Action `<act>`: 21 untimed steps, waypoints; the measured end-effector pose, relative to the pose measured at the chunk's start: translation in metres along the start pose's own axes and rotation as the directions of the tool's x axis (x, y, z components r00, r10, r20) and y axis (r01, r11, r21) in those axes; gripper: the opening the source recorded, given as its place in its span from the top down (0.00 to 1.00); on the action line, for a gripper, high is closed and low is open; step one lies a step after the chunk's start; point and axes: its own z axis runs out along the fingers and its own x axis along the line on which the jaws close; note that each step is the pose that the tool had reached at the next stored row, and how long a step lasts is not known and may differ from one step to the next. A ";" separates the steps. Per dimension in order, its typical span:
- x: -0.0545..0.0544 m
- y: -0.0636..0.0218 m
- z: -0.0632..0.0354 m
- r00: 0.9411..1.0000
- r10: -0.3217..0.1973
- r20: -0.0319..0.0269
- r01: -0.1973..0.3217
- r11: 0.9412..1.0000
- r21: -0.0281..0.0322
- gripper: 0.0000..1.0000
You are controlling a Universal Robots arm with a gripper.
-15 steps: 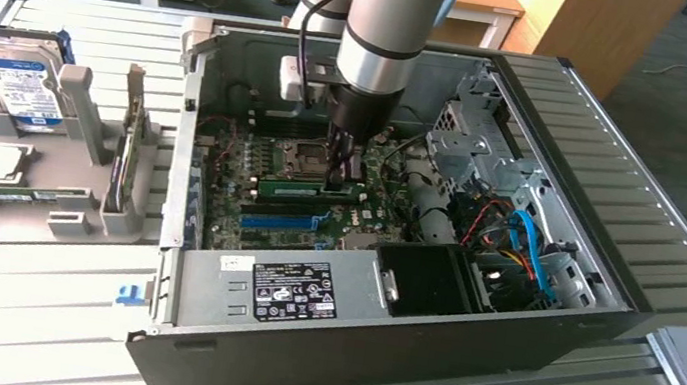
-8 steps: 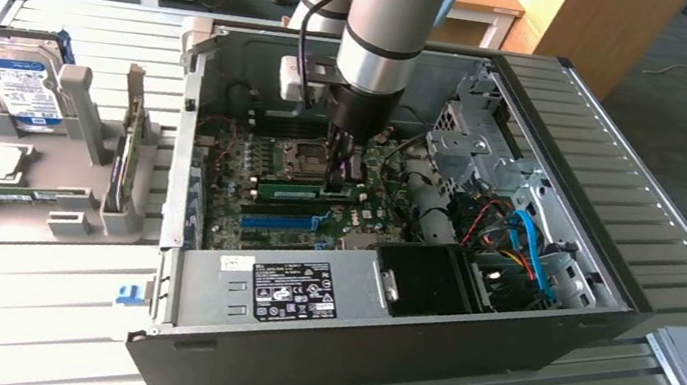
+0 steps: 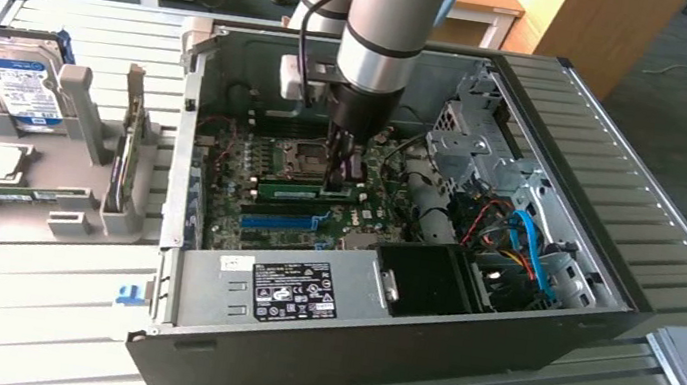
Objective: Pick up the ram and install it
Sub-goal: 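Insert the ram into the slot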
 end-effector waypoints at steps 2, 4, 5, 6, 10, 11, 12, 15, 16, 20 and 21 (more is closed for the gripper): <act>0.000 0.0001 -0.0035 1.000 0.000 0.000 0.000 1.000 0.000 0.81; 0.000 0.0003 -0.0074 1.000 0.000 0.000 0.000 1.000 0.000 0.81; 0.000 0.0004 -0.0093 1.000 0.000 0.000 0.000 1.000 0.000 0.81; 0.000 0.0005 -0.0116 1.000 0.000 0.000 0.000 1.000 0.000 0.81; 0.000 0.0003 -0.0222 1.000 0.000 0.000 0.000 1.000 0.000 0.81; 0.000 0.0002 -0.0242 1.000 0.000 0.000 0.000 1.000 0.000 0.81; 0.000 0.0001 -0.0262 1.000 0.000 0.000 0.000 1.000 0.000 0.81; 0.000 -0.0002 -0.0326 1.000 0.000 0.000 0.000 1.000 0.000 0.81; 0.000 -0.0004 -0.0343 1.000 0.000 0.000 0.000 1.000 0.000 0.81; 0.000 -0.0012 -0.0420 1.000 0.000 0.000 0.000 1.000 0.000 0.81; 0.000 -0.0012 -0.0436 1.000 0.000 0.000 0.000 1.000 0.000 0.81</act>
